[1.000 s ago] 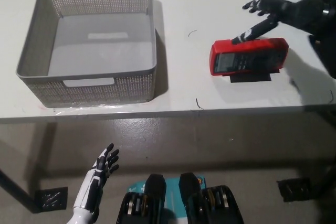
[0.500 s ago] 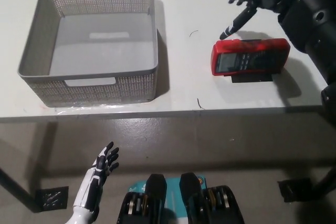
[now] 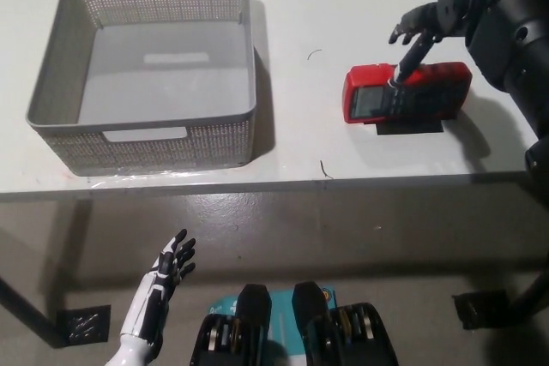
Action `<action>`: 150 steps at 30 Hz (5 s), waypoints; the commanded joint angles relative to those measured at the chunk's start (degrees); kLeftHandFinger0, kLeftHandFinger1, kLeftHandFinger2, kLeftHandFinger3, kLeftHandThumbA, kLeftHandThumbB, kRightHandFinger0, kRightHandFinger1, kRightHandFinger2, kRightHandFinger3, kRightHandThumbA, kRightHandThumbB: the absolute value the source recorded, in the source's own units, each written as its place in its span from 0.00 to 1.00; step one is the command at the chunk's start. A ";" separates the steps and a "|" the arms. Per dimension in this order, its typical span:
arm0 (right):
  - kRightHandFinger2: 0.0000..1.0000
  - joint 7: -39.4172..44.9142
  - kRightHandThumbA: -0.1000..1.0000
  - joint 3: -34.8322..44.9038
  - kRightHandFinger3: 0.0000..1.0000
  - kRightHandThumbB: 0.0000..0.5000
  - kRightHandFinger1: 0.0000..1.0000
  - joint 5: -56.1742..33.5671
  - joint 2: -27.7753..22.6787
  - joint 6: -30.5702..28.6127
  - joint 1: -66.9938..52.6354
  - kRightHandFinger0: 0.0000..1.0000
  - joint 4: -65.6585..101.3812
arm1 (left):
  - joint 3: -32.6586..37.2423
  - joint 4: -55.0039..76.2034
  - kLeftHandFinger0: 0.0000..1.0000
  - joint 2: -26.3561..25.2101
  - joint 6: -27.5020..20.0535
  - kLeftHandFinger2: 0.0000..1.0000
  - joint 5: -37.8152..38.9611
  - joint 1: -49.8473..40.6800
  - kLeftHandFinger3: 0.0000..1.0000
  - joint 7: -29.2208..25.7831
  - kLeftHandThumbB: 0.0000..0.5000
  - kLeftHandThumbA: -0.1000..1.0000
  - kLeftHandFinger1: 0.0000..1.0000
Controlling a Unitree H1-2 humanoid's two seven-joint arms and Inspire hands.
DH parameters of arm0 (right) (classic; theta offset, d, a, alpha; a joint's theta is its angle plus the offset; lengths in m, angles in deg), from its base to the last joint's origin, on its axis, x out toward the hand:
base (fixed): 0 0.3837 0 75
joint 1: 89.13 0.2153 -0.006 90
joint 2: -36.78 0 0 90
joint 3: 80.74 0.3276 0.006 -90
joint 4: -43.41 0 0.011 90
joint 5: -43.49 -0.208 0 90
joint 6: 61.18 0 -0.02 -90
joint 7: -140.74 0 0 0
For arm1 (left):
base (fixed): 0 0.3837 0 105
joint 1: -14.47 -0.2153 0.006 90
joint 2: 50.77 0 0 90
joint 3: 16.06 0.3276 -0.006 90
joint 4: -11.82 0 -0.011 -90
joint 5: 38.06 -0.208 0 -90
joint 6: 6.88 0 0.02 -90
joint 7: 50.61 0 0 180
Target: Use the right hand to pick up a multimeter on the right side and put it into a container on the left side
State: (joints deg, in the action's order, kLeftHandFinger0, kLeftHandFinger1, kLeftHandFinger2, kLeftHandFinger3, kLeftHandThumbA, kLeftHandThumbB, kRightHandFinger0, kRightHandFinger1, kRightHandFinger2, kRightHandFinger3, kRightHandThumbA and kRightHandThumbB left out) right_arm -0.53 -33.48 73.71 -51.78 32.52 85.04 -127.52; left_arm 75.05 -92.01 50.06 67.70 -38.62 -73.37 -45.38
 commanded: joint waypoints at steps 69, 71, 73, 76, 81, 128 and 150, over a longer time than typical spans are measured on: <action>0.65 -38.17 0.00 81.82 1.00 0.24 0.02 -43.72 6.13 4.09 -7.77 0.00 -1.06 | 0.62 0.92 1.00 -0.91 -2.38 1.00 -0.58 0.35 1.00 0.71 0.90 1.00 1.00; 0.67 -37.08 0.00 83.25 1.00 0.29 0.03 -44.50 7.28 3.78 -6.85 0.00 -0.79 | 0.59 1.17 1.00 -1.01 -2.21 1.00 -0.42 0.23 1.00 0.85 0.90 1.00 1.00; 0.71 -37.00 0.00 83.75 1.00 0.35 0.04 -44.69 8.22 3.71 -5.89 0.00 -0.58 | 0.56 0.99 1.00 -1.07 -2.44 1.00 -0.41 0.32 1.00 0.86 0.90 1.00 1.00; 0.72 -34.52 0.00 83.35 1.00 0.25 0.04 -44.73 9.84 4.29 -4.05 0.00 -0.15 | 0.60 0.87 1.00 -0.83 -2.61 1.00 -0.69 0.18 1.00 0.55 0.92 1.00 1.00; 0.71 -34.19 0.00 82.40 1.00 0.24 0.02 -45.92 12.87 4.91 -1.11 0.00 0.57 | 0.62 0.28 1.00 -0.89 -3.10 1.00 -0.55 0.08 1.00 0.69 0.93 1.00 1.00; 1.00 -37.09 0.72 20.74 1.00 0.88 1.00 -17.44 25.05 -1.59 2.74 1.00 -0.03 | 4.93 2.42 1.00 -3.72 -3.55 1.00 -0.90 2.08 1.00 3.66 0.98 1.00 1.00; 1.00 -28.97 1.00 36.87 1.00 0.97 1.00 -26.49 13.97 -8.62 6.38 1.00 9.01 | 4.05 2.09 1.00 -2.49 -3.83 1.00 -0.92 0.07 1.00 1.52 0.94 1.00 1.00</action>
State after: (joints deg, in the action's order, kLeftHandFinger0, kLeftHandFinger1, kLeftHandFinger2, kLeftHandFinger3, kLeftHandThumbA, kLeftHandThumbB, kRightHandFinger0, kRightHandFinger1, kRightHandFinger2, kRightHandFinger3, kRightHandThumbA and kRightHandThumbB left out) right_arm -33.50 -0.78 52.41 -32.76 27.17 86.03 -123.61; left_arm 80.12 -91.16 47.43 66.02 -39.86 -72.95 -43.04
